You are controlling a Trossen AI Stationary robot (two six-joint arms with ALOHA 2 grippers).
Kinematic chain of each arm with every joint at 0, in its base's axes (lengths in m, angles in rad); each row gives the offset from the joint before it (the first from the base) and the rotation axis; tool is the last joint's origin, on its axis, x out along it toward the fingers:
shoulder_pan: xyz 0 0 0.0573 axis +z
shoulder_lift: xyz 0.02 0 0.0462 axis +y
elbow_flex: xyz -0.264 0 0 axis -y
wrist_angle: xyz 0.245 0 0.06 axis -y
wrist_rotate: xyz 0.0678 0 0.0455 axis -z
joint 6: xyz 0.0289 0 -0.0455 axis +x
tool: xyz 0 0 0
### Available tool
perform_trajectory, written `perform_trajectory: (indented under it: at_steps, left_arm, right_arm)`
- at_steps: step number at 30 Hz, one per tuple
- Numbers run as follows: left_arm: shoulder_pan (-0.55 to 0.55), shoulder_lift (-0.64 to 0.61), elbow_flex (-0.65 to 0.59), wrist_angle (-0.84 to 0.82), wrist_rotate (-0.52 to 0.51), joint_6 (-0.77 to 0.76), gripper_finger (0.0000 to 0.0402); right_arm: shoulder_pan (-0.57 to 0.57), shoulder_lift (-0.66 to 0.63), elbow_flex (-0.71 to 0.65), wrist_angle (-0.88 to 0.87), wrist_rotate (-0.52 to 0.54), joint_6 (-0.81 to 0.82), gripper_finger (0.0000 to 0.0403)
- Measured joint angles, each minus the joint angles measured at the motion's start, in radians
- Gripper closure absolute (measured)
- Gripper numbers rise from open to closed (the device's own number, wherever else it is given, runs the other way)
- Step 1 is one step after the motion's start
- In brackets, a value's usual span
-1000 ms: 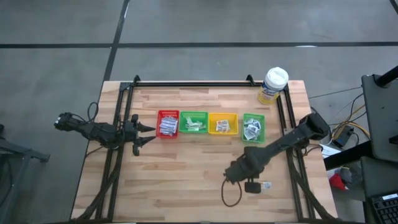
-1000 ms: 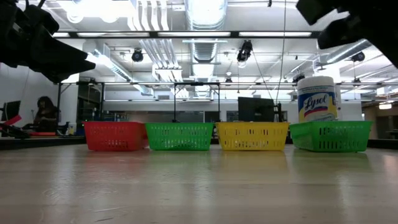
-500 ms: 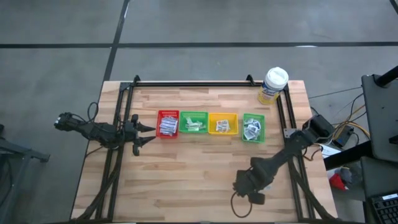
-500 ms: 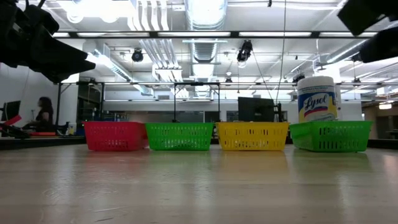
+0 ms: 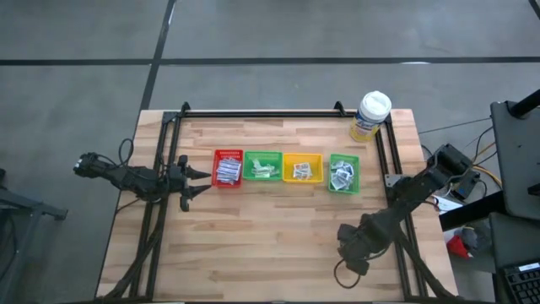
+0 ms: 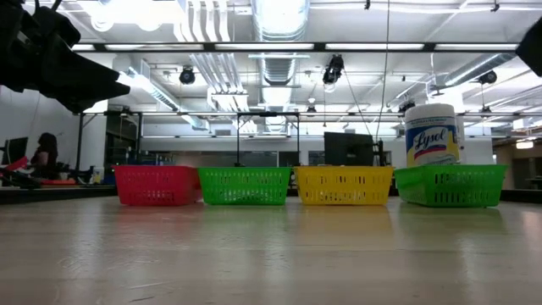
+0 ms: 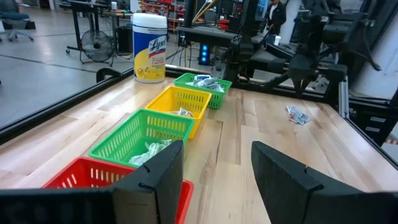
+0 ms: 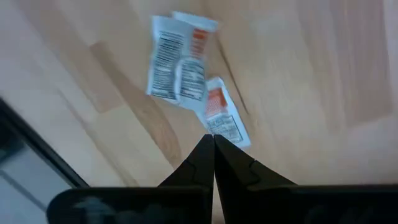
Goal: Pick & Place First Aid Supplies
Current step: Put the orange ointment pack into the yellow bin
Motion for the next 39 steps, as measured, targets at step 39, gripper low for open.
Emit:
perform_trajectory:
  at_steps: [39]
  left_arm:
    - [0.000, 0.000, 0.000, 0.000, 0.000, 0.000, 0.0213]
  right_arm:
    - [0.096, -0.155, -0.263, 0.181, 0.008, 0.724, 0.0286]
